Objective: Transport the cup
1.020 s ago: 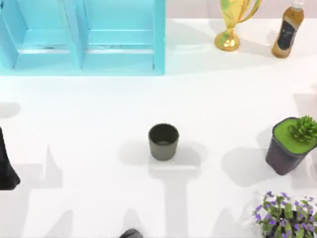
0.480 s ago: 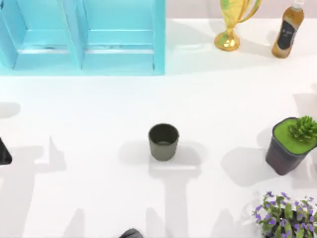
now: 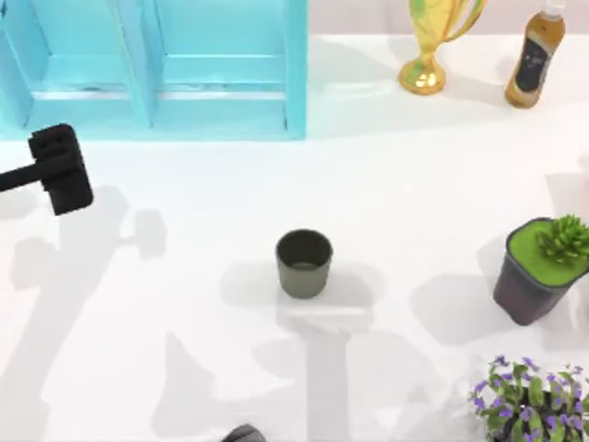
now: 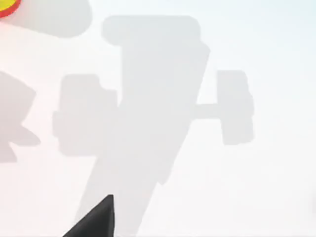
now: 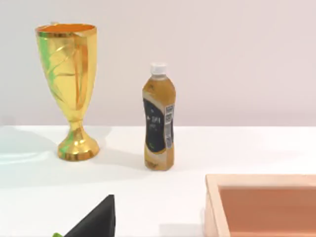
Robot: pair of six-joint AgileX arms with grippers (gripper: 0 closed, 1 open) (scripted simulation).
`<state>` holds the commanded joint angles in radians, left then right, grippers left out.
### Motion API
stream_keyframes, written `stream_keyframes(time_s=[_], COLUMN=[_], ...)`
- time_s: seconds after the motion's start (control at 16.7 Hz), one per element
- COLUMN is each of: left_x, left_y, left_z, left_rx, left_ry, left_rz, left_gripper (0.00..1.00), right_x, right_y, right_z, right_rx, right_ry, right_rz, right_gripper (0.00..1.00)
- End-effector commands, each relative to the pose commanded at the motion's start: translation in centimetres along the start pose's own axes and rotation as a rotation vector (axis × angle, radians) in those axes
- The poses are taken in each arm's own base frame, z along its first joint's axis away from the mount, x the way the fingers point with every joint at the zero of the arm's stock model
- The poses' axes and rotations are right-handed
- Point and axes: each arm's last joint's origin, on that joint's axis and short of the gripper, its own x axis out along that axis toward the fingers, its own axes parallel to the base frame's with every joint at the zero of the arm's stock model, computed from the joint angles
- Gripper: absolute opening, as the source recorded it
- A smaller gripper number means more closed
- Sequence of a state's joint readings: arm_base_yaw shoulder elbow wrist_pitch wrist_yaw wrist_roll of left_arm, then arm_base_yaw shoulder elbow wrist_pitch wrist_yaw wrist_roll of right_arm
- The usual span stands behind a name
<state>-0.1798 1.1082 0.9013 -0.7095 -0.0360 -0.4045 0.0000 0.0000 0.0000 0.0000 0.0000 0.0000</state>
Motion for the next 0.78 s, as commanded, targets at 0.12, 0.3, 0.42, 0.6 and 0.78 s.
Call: stream_keyframes(time_s=[0.12, 0.3, 0.42, 0.6, 0.78], left_x=[2.5, 6.6, 9.2, 12.4, 13.7], left_y=[-2.7, -7.5, -11.1, -16.6, -21.7], left_z=[2.0, 3.7, 4.1, 3.5, 2.2], left_rx=[-0.009, 0.009, 0.039, 0.100, 0.169], left_ry=[0.209, 0.473, 0.597, 0.705, 0.724], left_rz=[0.045, 0.127, 0.177, 0.230, 0.235], left_gripper=[1.00, 1.00, 1.00, 1.00, 1.00], right_x=[0.0, 0.0, 0.0, 0.0, 0.0], right_y=[0.0, 0.0, 0.0, 0.0, 0.0], right_z=[0.0, 0.0, 0.0, 0.0, 0.0], right_rx=[0.000, 0.000, 0.000, 0.000, 0.000], right_ry=[0.000, 0.000, 0.000, 0.000, 0.000], right_rz=[0.000, 0.000, 0.000, 0.000, 0.000], right_gripper=[1.00, 1.00, 1.00, 1.00, 1.00])
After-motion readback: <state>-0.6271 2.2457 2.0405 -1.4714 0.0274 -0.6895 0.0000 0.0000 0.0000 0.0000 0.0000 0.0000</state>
